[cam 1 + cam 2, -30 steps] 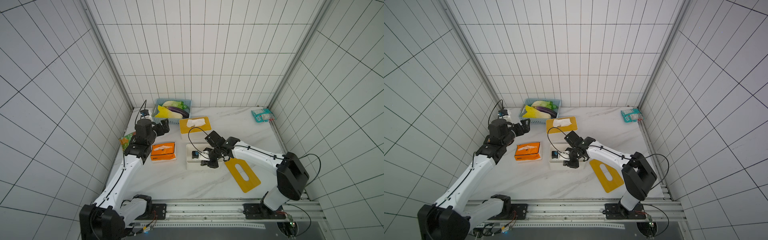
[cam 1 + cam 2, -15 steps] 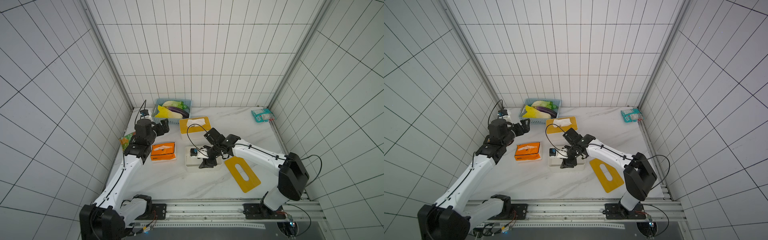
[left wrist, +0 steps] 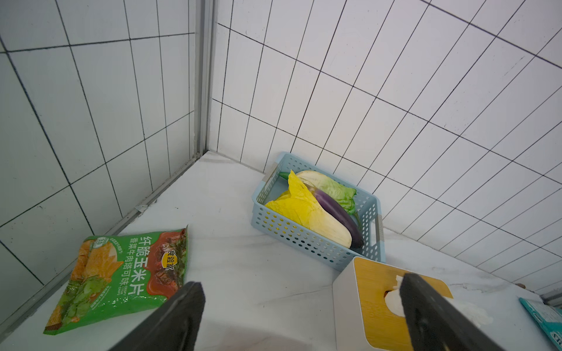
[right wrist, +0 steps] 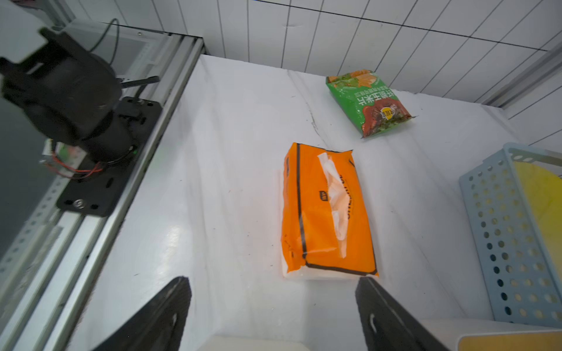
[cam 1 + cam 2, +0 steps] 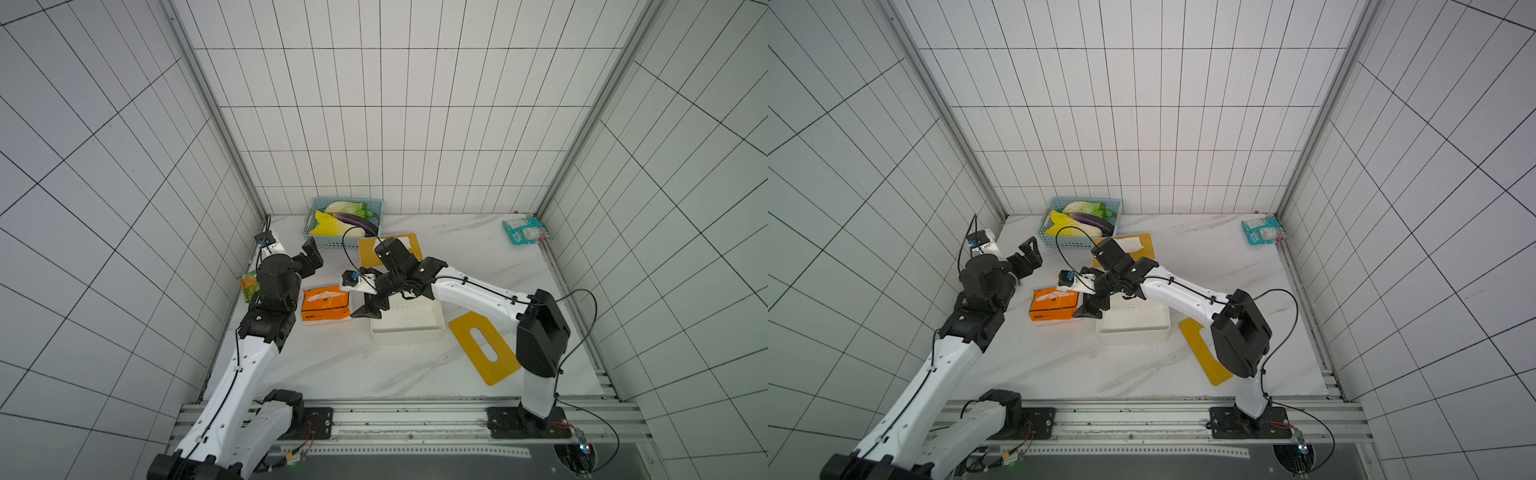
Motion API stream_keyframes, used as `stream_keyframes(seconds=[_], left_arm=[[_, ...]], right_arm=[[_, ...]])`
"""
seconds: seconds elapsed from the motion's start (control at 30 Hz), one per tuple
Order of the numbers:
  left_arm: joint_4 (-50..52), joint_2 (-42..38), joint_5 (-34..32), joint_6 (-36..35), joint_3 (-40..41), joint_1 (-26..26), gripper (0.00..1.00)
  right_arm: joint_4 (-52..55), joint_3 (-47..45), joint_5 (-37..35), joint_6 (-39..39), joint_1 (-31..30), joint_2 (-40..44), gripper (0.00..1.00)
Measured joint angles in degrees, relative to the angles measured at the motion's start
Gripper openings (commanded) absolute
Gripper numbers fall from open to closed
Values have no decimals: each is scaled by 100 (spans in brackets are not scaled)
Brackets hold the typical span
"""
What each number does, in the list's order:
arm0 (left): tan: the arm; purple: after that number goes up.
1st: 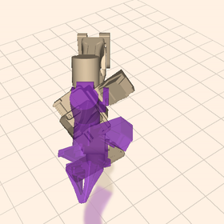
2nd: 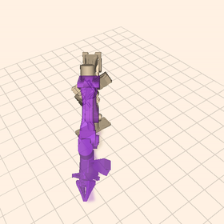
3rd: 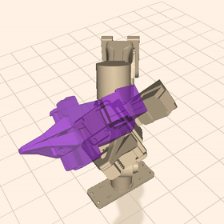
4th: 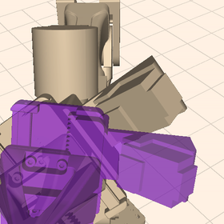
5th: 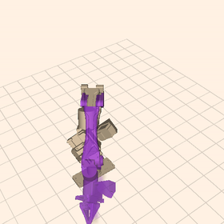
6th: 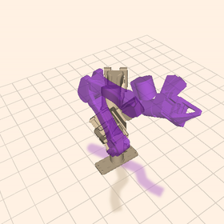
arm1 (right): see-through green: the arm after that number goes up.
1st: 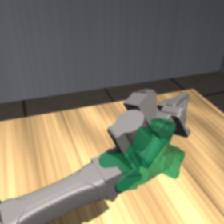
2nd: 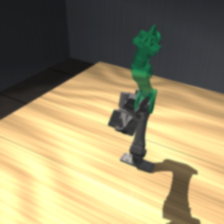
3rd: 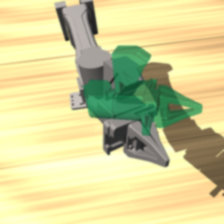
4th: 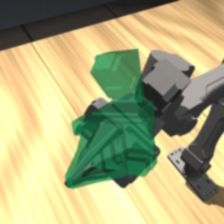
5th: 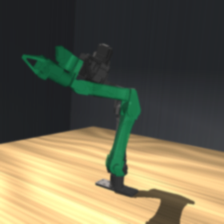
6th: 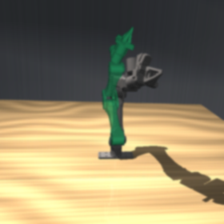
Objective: Put the tissue paper into the tissue box
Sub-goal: Pick up the paper towel from the center of the board.
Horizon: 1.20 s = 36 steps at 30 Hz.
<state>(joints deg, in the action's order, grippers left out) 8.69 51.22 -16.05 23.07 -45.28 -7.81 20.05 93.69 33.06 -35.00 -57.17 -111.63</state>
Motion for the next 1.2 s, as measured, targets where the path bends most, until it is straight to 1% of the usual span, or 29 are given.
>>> stream_keyframes(seconds=[0.13, 0.23, 0.37, 0.47, 0.63, 0.8, 0.93, 0.97, 1.03, 1.2], left_arm=[[-197, -275, -216, 2, 151, 4, 98], [-297, -356, -289, -2, 195, 7, 98], [-382, -358, -304, -4, 199, 24, 99], [-393, -358, -302, -4, 201, 44, 98], [-420, -358, -299, -4, 201, 70, 99], [-422, -358, -295, -7, 203, 76, 99], [-420, -365, -297, -9, 203, 76, 98], [-422, -376, -299, -11, 205, 76, 98], [-422, -413, -308, -13, 219, 81, 99], [-468, -568, -391, -15, 275, 92, 98]], right_arm=[[-96, 573, -623, 188, -2, -848, 97], [0, 916, -1010, 278, -9, -1311, 100], [404, 1484, -1246, 315, -28, -1799, 99], [715, 1781, -1309, 289, -87, -2004, 99], [1161, 1788, -1257, 181, -315, -2026, 99], [1248, 1368, -883, 308, -533, -1805, 99], [1016, 990, -868, 938, -632, -1447, 99], [896, 927, -938, 1211, -643, -1357, 99], [597, 807, -1137, 1626, -645, -1207, 99], [-577, 146, -1827, 3008, -686, -737, 99]])
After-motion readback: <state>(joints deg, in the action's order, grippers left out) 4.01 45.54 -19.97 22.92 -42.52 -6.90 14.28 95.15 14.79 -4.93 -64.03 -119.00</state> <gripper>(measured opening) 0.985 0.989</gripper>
